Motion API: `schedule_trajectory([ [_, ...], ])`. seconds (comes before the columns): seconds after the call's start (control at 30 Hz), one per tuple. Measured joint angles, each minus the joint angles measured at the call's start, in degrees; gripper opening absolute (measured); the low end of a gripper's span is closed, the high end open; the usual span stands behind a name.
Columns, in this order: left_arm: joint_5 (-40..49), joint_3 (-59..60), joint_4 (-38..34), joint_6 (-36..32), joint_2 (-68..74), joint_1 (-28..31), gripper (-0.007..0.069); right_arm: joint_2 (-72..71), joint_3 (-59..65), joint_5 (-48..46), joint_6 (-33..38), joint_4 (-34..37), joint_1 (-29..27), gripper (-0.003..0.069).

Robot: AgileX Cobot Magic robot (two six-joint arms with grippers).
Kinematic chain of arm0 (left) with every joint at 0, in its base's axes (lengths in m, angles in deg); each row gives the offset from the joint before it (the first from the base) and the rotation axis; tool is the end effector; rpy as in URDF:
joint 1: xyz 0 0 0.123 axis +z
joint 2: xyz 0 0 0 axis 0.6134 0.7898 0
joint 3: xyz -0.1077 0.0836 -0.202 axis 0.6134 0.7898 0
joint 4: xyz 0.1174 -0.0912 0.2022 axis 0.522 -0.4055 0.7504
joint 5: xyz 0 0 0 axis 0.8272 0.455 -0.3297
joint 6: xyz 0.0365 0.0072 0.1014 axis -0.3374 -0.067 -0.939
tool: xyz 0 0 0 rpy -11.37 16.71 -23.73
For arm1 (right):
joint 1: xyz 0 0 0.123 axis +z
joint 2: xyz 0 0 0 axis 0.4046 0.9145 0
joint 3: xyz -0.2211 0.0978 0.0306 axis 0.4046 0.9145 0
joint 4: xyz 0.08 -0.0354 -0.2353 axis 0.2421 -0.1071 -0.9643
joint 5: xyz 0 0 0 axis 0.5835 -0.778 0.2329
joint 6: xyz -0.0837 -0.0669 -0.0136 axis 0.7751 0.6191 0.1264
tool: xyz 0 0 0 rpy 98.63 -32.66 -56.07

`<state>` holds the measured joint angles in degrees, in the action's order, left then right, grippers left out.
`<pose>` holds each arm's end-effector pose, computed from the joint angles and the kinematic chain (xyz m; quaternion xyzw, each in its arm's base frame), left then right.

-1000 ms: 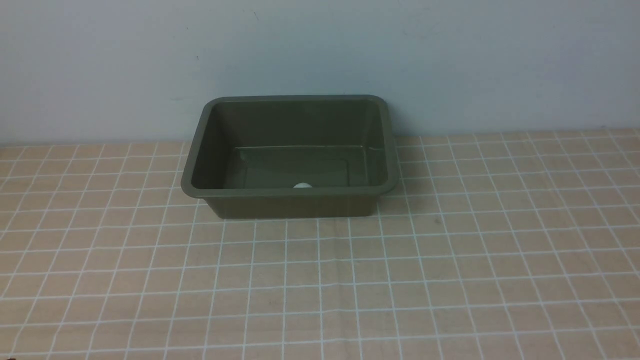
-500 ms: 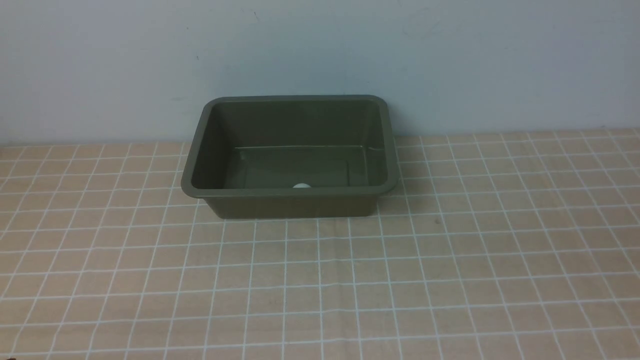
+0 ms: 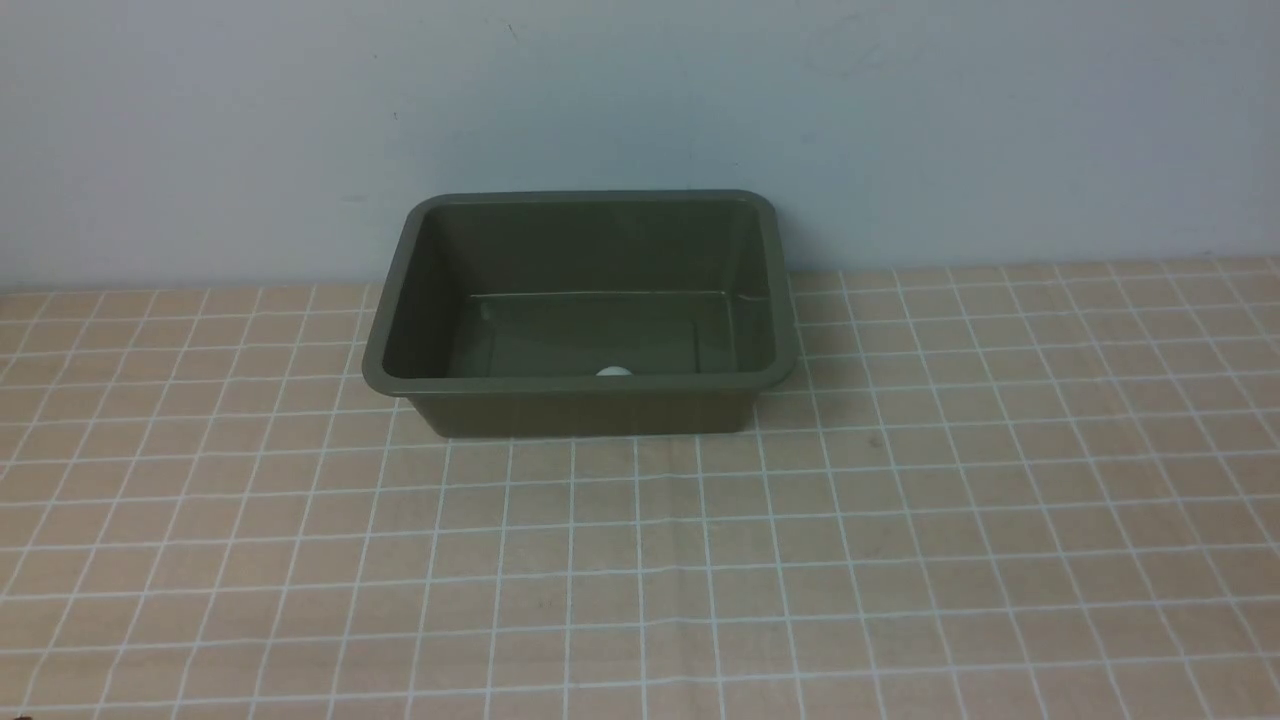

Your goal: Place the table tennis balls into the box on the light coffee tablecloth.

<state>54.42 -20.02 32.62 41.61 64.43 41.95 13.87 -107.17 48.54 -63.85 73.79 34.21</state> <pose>0.1084 0.0098 0.1644 -0.0273 0.8125 0.0336 0.5813 0.0972 0.0330 0.2712 -0.0962 0.8230 0.1196 0.5470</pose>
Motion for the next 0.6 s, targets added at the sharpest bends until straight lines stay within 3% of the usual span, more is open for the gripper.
schedule_trajectory([
  [0.6, 0.0, 0.0, 0.0, 0.0, 0.0, 0.0, 0.0024, -2.85, 0.06, -7.71, 0.42, -0.51, -2.28, 0.0221],
])
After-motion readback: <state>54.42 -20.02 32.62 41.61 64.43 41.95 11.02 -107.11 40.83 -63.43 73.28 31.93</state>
